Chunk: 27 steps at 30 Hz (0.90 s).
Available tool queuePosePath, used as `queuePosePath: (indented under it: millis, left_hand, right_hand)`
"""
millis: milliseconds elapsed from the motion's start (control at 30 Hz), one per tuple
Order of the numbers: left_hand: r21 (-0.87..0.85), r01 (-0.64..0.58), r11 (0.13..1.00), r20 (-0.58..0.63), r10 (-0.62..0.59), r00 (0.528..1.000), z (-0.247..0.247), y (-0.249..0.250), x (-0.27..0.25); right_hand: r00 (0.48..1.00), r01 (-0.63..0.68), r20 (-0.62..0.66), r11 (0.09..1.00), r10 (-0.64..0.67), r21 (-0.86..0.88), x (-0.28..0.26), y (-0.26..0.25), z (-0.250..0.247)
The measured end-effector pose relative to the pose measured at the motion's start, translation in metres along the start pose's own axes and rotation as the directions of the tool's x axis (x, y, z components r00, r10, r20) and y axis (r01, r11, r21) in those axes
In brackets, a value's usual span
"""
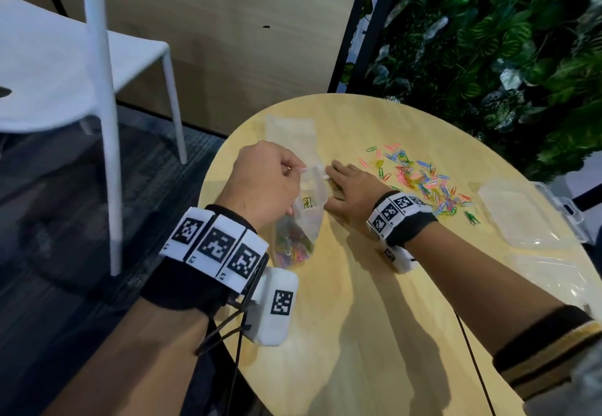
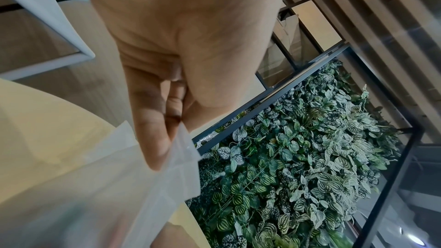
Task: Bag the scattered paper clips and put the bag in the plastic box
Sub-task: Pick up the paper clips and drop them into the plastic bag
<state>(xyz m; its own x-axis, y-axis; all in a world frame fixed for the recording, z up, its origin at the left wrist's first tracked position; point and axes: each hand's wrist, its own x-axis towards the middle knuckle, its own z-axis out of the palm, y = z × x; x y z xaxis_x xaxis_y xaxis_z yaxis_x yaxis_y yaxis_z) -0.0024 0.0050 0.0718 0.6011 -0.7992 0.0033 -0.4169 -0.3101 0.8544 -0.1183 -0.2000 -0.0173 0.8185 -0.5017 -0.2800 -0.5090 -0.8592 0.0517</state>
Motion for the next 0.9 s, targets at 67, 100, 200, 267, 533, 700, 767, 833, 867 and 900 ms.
queuePosePath:
  millis: [67,100,200,267,533,700,767,833,867,900]
  left_hand:
    - [-0.001,-0.003,1.0,0.004,0.003,1.0,0.0,0.0,0.0]
    - [-0.001,-0.003,1.0,0.006,0.003,1.0,0.0,0.0,0.0]
    - [-0.001,0.003,1.0,0.011,-0.003,1.0,0.002,0.001,-0.001]
    - [0.002,0.005,1.0,0.015,-0.005,1.0,0.004,0.002,-0.001]
    - [-0.01,0.023,1.0,0.031,-0.023,0.999,0.006,0.003,-0.002]
    - [-0.009,0.022,1.0,0.057,-0.021,0.998,0.009,0.005,-0.004]
    - [-0.007,0.029,1.0,0.072,-0.028,0.997,0.012,0.007,-0.003]
    - [-0.001,0.047,0.999,0.088,-0.047,0.995,0.016,0.008,-0.002]
    - [0.001,0.055,0.998,0.096,-0.055,0.994,0.018,0.009,-0.001]
    - [0.002,0.06,0.998,0.103,-0.06,0.993,0.021,0.01,-0.001]
  right_hand:
    - [0.996,0.011,-0.088,0.999,-0.008,0.033,-0.003,-0.003,0.005]
    - [0.99,0.015,-0.144,0.998,-0.007,0.057,-0.003,-0.004,0.006]
    - [0.979,-0.005,-0.205,0.998,0.018,0.067,-0.007,-0.004,0.003]
    - [0.982,-0.039,-0.184,0.997,0.052,0.072,-0.011,-0.002,0.0]
    - [0.984,-0.141,-0.104,0.988,0.147,0.066,-0.035,0.008,-0.012]
    - [0.892,-0.241,-0.102,0.655,0.44,0.716,-0.074,0.028,-0.034]
    - [0.875,-0.152,0.051,0.174,0.481,0.973,-0.086,0.032,-0.042]
    - [0.903,-0.063,0.154,-0.232,0.4,0.971,-0.098,0.028,-0.054]
    - [0.921,-0.048,0.175,-0.344,0.349,0.938,-0.103,0.022,-0.061]
    - [0.938,-0.036,0.175,-0.418,0.299,0.908,-0.108,0.016,-0.067]
